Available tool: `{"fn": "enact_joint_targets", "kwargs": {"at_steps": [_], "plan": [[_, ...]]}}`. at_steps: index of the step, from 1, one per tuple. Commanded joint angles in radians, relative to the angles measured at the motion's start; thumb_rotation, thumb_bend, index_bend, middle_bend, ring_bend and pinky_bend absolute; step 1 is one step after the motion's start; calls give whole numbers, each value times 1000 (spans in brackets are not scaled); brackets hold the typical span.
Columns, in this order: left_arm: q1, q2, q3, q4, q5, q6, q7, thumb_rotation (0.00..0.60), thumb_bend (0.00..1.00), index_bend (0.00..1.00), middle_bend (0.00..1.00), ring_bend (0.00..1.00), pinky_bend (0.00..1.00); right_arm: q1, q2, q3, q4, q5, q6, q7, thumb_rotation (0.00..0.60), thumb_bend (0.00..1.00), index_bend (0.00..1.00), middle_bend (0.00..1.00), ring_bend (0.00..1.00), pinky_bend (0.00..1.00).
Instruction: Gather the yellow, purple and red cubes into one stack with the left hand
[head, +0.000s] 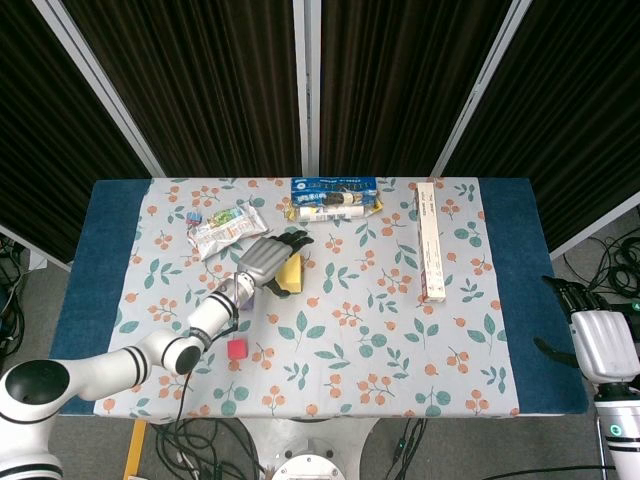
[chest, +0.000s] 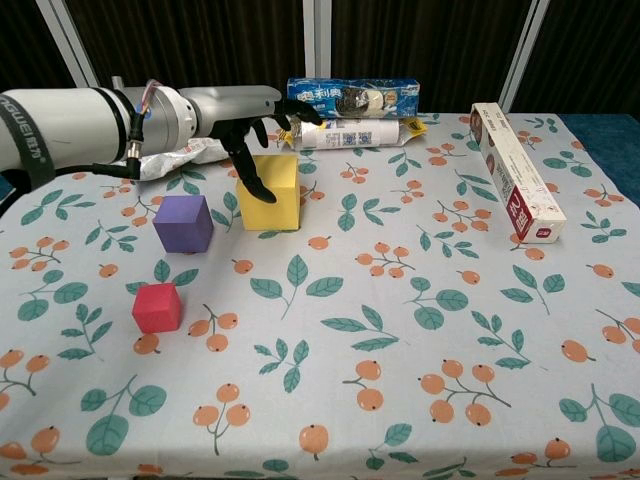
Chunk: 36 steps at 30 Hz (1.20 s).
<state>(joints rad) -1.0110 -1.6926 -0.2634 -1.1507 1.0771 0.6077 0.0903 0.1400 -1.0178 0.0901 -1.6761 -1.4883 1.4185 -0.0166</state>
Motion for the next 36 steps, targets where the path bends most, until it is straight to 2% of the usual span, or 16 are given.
{"fn": "enact_joint_targets", "kwargs": {"at_steps": [1, 6, 10, 14, 25, 36], "plan": [[-11, -26, 6, 30, -20, -2, 10, 600, 82, 149, 161, 142, 266, 1, 0, 0, 1, 2, -2, 2, 600, 52, 136, 187, 175, 282], [-14, -75, 0, 87, -28, 24, -6, 600, 90, 188, 240, 175, 267, -4, 0, -3, 4, -2, 8, 7, 600, 52, 136, 187, 175, 282], [-13, -105, -2, 128, -17, 47, -24, 600, 120, 283, 423, 330, 287, -5, 1, -3, 5, 0, 8, 8, 600, 52, 136, 187, 175, 282], [-8, -104, 5, 141, 5, 52, -42, 600, 155, 314, 488, 375, 301, -5, 0, -2, 4, 1, 9, 10, 600, 52, 136, 187, 175, 282], [23, -52, 19, 132, 40, 66, -83, 600, 159, 329, 500, 386, 300, -4, -6, -6, 5, -8, 12, 11, 600, 52, 136, 187, 175, 282], [35, -22, 56, 145, 105, 49, -132, 600, 160, 329, 490, 385, 295, -10, -7, -8, 5, -6, 19, 13, 600, 52, 136, 187, 175, 282]]}}
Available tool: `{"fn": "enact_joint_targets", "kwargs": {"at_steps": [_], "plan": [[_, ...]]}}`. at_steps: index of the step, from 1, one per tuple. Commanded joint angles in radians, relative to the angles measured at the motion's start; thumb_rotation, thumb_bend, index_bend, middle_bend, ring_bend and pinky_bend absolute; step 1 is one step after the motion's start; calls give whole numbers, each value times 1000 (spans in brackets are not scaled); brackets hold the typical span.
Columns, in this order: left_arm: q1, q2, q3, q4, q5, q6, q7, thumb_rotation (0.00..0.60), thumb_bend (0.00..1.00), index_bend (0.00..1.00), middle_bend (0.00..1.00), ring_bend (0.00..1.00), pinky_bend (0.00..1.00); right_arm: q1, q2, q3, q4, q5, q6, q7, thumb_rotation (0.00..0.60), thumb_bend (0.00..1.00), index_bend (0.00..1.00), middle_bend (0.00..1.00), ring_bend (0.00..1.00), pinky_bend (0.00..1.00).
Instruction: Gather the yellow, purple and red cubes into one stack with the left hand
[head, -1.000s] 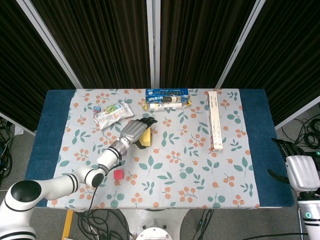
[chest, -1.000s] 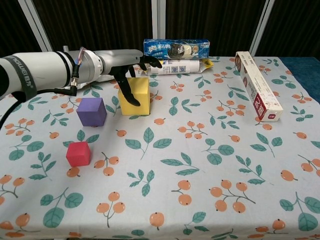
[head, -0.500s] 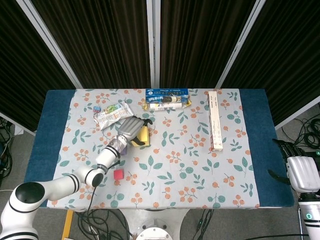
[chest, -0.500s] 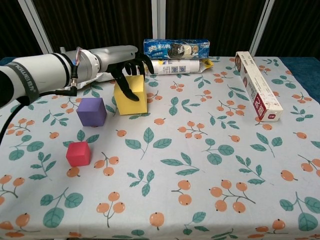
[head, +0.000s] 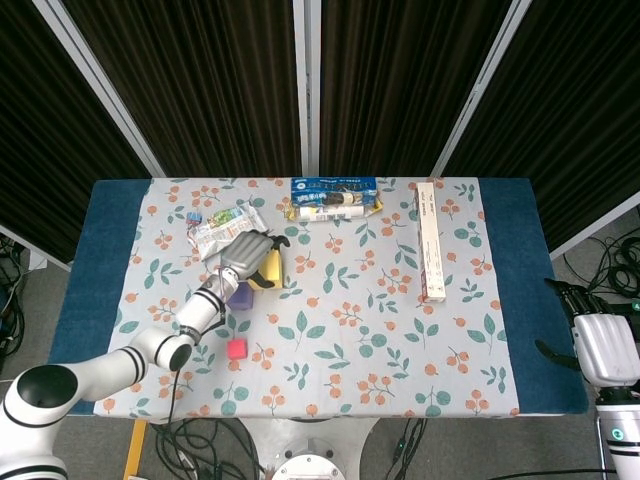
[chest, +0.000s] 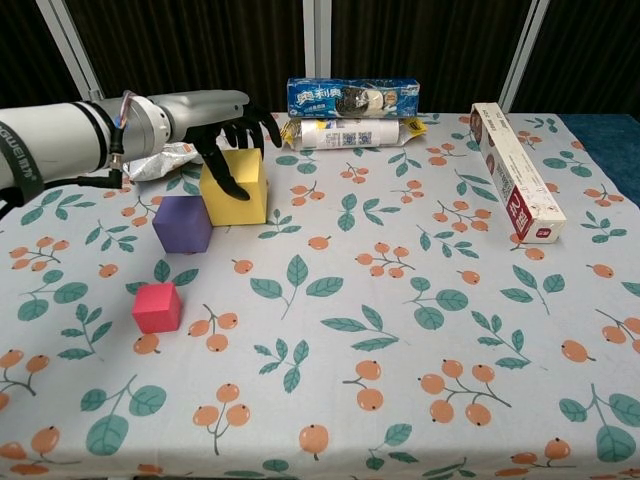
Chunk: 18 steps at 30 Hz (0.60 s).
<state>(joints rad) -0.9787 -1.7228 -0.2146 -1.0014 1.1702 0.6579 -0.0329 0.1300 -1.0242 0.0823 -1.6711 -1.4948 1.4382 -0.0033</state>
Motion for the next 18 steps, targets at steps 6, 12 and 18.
{"fn": "enact_joint_targets", "kwargs": {"at_steps": [6, 12, 18], "plan": [[8, 23, 11, -21, 22, -3, -18, 600, 151, 216, 272, 234, 284, -7, -1, -5, 1, -5, 8, 2, 600, 59, 136, 187, 175, 282], [24, 53, 10, -74, 38, 46, -1, 600, 140, 155, 164, 169, 264, -7, 3, -1, -2, -2, 12, 4, 600, 70, 136, 187, 176, 282], [73, 147, 23, -210, 59, 109, 2, 600, 137, 155, 164, 169, 264, -10, 5, -2, -1, -11, 19, 11, 600, 82, 136, 187, 175, 282]]}}
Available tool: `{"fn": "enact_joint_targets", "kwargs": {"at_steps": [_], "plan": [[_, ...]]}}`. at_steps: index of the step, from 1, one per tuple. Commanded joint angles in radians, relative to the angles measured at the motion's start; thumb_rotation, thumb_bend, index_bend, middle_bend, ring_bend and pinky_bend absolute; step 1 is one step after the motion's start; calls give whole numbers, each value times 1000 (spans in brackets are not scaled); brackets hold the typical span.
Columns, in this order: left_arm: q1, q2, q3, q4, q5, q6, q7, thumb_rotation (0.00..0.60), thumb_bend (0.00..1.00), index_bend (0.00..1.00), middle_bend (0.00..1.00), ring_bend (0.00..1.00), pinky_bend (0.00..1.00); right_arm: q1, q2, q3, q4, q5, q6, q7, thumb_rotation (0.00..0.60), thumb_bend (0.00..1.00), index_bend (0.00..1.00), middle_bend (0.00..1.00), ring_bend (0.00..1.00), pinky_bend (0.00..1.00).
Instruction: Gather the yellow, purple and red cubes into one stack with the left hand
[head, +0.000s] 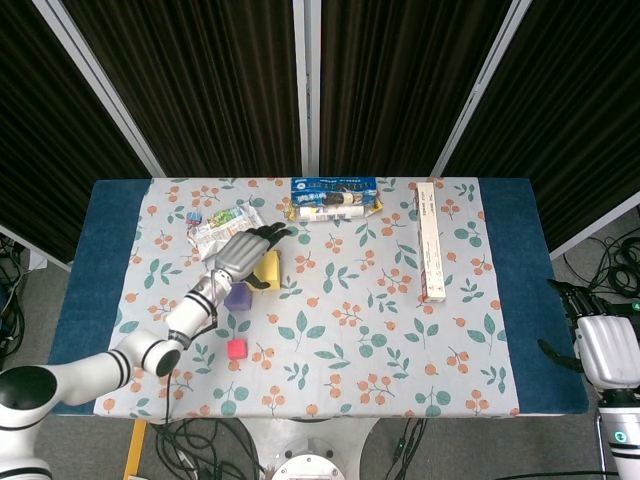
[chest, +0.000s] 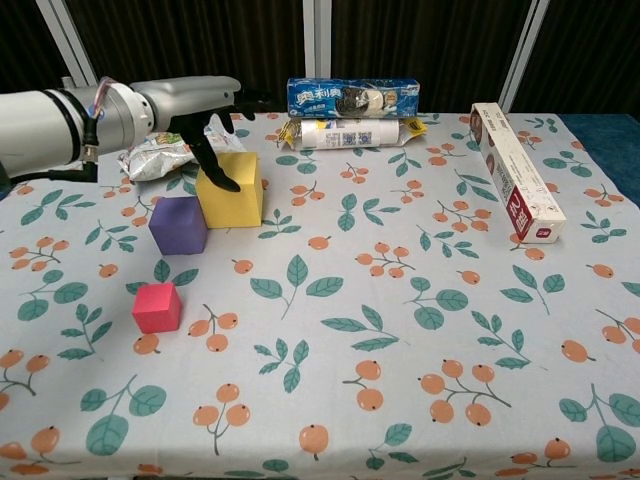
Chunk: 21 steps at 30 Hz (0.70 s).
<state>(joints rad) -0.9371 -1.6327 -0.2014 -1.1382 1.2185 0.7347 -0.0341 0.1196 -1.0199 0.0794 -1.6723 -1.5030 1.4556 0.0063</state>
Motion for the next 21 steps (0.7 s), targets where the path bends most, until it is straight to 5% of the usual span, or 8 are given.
{"fn": "enact_joint_targets", "kwargs": {"at_steps": [1, 10, 14, 21], "plan": [[44, 78, 14, -100, 11, 41, 5, 600, 136, 155, 164, 169, 264, 1, 2, 1, 1, -4, 2, 3, 600, 82, 136, 187, 175, 282], [183, 200, 85, -276, -35, 144, 58, 600, 126, 245, 171, 169, 264, 6, -3, -1, 6, -11, -4, 11, 600, 82, 136, 187, 175, 282], [222, 190, 119, -288, -69, 156, 103, 600, 125, 272, 178, 169, 264, 13, -7, 0, 9, -15, -11, 11, 600, 82, 136, 186, 175, 282], [238, 122, 106, -251, -143, 127, 99, 600, 154, 342, 215, 169, 267, 17, -9, 0, 3, -21, -12, 3, 600, 82, 136, 186, 175, 282]]}}
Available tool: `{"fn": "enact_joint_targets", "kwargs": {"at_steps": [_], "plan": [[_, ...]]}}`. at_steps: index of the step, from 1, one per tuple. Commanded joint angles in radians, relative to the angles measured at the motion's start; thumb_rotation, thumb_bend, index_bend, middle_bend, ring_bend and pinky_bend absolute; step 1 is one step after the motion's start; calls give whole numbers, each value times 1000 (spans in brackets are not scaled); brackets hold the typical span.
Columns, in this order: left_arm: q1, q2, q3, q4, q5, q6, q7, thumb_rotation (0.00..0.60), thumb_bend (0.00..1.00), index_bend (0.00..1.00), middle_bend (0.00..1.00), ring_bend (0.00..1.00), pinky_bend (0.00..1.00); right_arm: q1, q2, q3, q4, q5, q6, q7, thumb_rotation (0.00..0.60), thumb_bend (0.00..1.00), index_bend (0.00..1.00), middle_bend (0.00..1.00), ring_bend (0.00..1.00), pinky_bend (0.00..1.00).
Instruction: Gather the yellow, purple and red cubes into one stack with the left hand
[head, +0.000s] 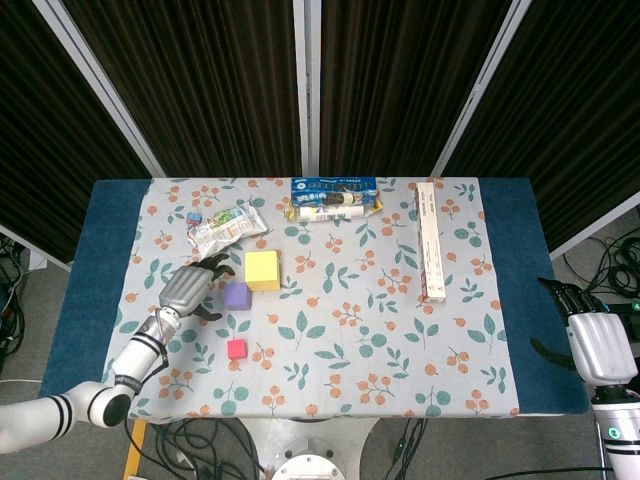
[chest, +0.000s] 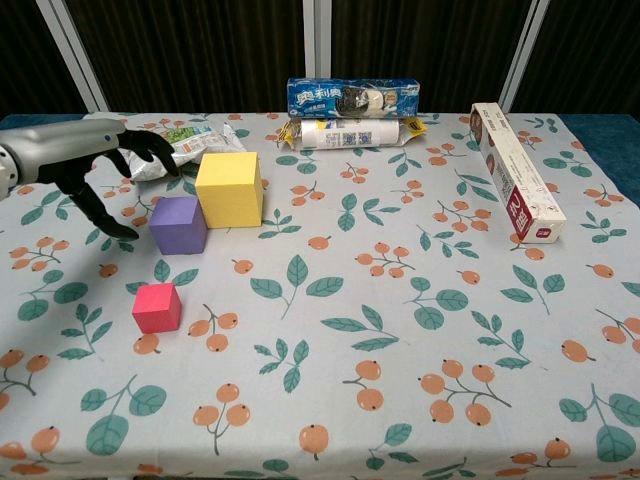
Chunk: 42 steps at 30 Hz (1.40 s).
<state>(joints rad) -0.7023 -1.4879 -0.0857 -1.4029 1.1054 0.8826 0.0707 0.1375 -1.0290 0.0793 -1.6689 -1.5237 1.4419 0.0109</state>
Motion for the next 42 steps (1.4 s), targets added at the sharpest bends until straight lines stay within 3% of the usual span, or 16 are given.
{"fn": "enact_joint_targets", "kwargs": {"at_steps": [1, 15, 25, 42], "plan": [[1, -29, -13, 17, -40, -29, -8, 600, 157, 345, 216, 169, 267, -2, 1, 0, -1, 0, 3, -2, 600, 82, 136, 186, 175, 282], [-15, -108, -71, 87, -152, -60, 31, 600, 197, 401, 232, 169, 270, -7, 5, -4, -1, 3, 7, 2, 600, 82, 136, 186, 175, 282], [-8, -138, -87, 106, -157, -27, 48, 600, 262, 539, 366, 224, 286, -9, 5, -5, 2, 2, 10, 6, 600, 82, 136, 186, 175, 282], [70, -30, -57, -132, -9, 119, 60, 600, 261, 559, 372, 234, 290, -5, 4, -5, -4, -6, 9, 6, 600, 82, 136, 187, 175, 282]]}}
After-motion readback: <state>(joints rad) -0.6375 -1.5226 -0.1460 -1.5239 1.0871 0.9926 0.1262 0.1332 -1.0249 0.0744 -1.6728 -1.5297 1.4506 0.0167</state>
